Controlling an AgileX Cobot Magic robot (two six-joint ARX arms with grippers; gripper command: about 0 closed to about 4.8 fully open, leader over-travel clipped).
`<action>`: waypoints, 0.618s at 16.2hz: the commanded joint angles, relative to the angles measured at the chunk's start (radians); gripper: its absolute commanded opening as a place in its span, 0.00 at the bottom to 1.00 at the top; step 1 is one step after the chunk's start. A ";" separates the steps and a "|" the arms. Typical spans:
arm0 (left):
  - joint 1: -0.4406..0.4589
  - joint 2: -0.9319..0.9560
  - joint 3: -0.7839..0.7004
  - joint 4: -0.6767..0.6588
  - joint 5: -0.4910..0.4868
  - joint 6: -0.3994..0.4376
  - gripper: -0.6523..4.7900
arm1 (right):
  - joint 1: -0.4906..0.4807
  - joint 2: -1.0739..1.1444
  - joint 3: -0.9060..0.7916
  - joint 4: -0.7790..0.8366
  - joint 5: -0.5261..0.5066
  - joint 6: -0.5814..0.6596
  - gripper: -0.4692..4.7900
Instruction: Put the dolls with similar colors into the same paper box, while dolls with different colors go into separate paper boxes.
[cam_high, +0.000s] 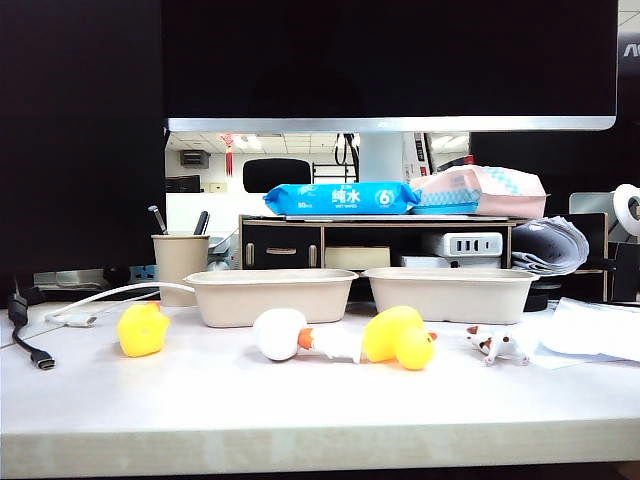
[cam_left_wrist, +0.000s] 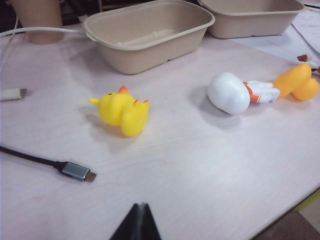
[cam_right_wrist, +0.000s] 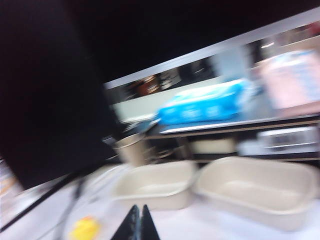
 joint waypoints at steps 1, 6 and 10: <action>0.002 0.000 0.002 0.010 0.001 0.004 0.11 | 0.119 0.176 0.071 0.021 0.006 -0.072 0.08; 0.003 0.000 0.002 0.010 0.002 0.004 0.11 | 0.378 0.800 0.349 0.023 0.069 -0.331 0.08; 0.006 0.000 0.002 0.010 0.001 0.004 0.11 | 0.492 1.344 0.700 0.014 -0.017 -0.387 0.08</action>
